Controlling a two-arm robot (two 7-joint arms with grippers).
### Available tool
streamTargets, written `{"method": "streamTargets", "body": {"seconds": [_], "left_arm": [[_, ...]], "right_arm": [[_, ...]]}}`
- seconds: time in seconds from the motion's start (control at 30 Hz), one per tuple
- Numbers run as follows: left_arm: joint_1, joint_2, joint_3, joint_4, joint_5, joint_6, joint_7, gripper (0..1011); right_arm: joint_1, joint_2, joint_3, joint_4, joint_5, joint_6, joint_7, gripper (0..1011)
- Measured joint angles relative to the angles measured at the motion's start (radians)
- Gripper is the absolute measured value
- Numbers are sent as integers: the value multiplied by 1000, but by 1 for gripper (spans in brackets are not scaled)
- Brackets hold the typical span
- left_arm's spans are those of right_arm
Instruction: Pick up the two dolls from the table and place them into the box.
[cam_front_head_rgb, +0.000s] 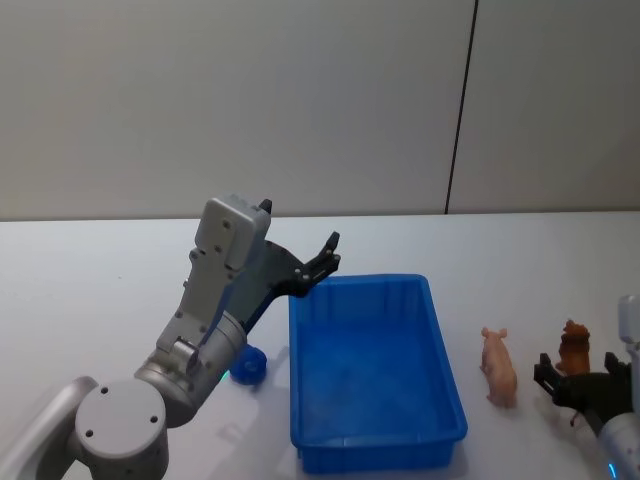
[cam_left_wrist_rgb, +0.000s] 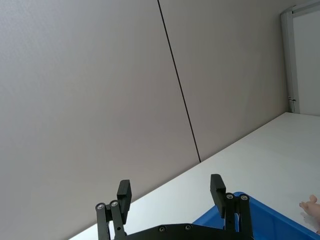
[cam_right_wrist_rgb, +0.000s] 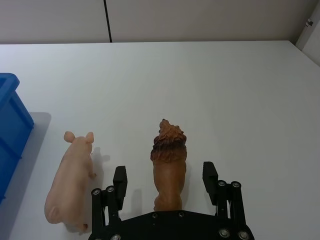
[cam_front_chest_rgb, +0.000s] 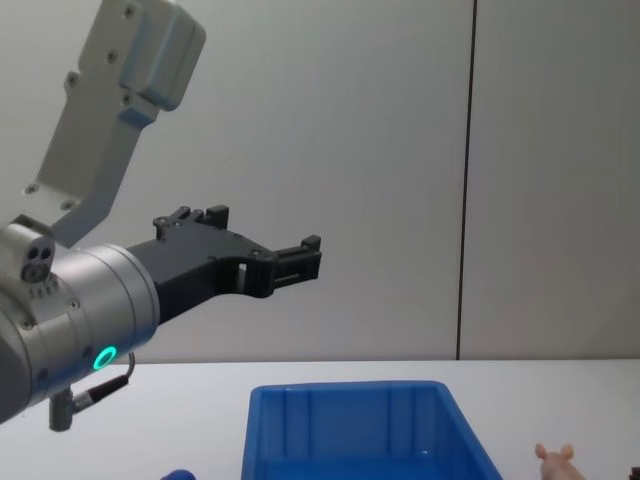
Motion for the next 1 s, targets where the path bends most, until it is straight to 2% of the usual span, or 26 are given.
{"method": "streamTargets", "body": {"seconds": [0.37,0.57,0.63,0.67,0.77,1.0], "left_arm": [[0,0,0,0,0,0,0,1001],[0,0,0,0,0,0,0,1001],[0,0,0,0,0,0,0,1001],[0,0,0,0,0,0,0,1001],[0,0,0,0,0,0,0,1001],[0,0,0,0,0,0,0,1001]], "right_arm": [[10,-10,-3,15,-5,0,-6,650],[13,-13,-4,19,-6,0,-7,446],[13,-14,-4,20,-6,0,-7,417],[14,-14,-4,20,-6,0,-8,356],[14,-15,-4,22,-7,0,-8,319],[15,-16,-5,23,-8,0,-8,315]]}}
